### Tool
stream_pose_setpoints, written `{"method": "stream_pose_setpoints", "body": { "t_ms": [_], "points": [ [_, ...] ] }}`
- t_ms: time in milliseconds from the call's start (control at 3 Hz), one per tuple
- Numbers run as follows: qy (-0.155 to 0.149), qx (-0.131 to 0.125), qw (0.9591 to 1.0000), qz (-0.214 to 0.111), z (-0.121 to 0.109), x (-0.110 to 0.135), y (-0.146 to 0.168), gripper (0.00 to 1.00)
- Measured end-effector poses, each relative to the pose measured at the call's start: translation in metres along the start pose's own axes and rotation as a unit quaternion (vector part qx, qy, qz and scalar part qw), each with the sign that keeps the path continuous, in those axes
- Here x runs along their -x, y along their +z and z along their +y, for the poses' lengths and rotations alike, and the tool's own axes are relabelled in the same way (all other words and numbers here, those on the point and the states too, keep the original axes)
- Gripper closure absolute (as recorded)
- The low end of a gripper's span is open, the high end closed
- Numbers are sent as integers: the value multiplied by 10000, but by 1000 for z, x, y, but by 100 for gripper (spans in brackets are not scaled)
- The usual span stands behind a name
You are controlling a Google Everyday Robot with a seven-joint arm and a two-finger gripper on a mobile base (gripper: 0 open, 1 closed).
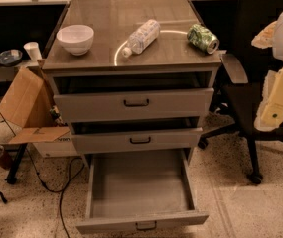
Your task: Close bottom drawer
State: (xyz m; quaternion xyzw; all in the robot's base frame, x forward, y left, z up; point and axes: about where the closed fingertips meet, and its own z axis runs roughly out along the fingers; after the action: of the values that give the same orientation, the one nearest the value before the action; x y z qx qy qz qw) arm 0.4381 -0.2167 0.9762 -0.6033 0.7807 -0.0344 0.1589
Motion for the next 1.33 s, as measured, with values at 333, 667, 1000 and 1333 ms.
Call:
{"method": "stream_pose_setpoints", "body": {
  "t_ms": [333,667,1000,1333],
  "points": [
    [0,0,10000,0,0,0,0,0],
    [27,69,9994,-344,24,-3,41,0],
    [267,349,9949,-912,64,-2,104,0],
    [561,714,9861,-1391,109,-1,182,0]
  ]
}}
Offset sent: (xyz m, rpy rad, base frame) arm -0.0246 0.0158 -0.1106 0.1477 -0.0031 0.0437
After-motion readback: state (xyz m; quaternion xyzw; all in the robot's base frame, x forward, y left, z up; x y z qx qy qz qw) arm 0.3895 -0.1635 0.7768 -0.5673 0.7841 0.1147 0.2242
